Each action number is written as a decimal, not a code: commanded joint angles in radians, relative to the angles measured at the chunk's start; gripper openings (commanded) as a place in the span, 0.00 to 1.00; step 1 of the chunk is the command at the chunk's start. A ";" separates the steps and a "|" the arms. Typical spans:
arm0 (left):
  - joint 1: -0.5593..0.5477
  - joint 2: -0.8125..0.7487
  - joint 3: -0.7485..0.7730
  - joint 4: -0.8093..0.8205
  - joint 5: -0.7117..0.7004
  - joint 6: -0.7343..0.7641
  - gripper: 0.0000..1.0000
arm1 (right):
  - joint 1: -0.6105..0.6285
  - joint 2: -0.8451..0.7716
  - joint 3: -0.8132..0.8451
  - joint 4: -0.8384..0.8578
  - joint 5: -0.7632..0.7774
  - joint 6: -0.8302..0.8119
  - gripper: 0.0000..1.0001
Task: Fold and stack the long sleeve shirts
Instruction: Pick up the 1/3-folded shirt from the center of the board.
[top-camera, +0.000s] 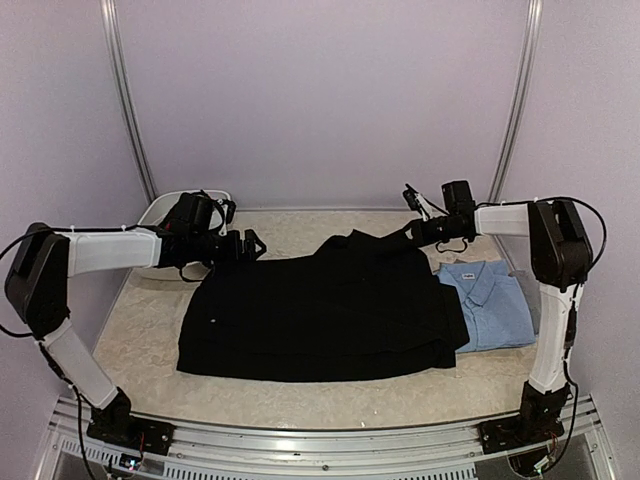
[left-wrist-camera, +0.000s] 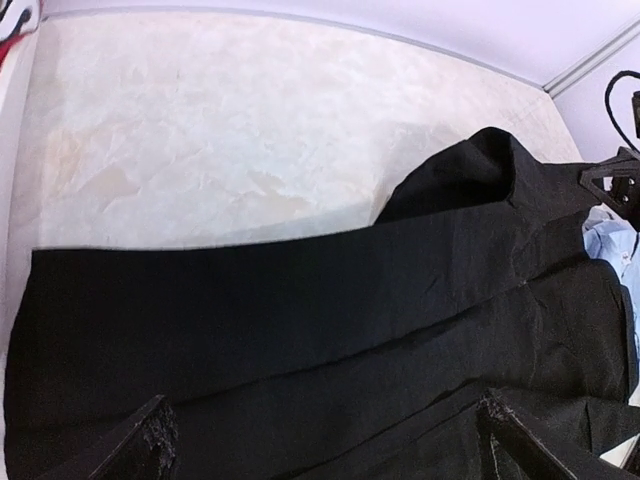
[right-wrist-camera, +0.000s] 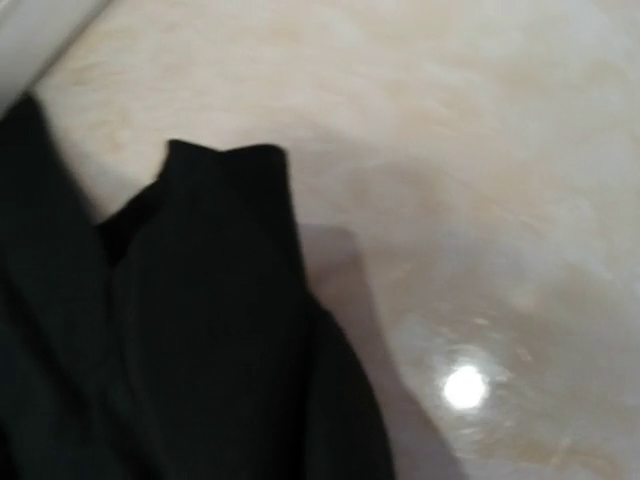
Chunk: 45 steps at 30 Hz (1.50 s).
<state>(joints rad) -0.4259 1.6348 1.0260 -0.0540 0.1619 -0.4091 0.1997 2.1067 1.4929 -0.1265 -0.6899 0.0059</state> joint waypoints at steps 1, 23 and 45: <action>0.015 0.108 0.144 -0.085 0.029 0.131 0.98 | -0.004 -0.063 -0.099 0.098 -0.089 -0.068 0.00; 0.172 0.595 0.770 -0.631 0.310 0.892 0.95 | 0.040 -0.244 -0.463 0.297 -0.064 -0.010 0.00; 0.193 0.854 1.133 -0.942 0.463 1.329 0.93 | 0.065 -0.303 -0.559 0.279 -0.057 -0.010 0.00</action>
<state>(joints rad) -0.2379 2.4527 2.1349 -0.9100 0.5709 0.8509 0.2562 1.8446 0.9638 0.1474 -0.7441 -0.0071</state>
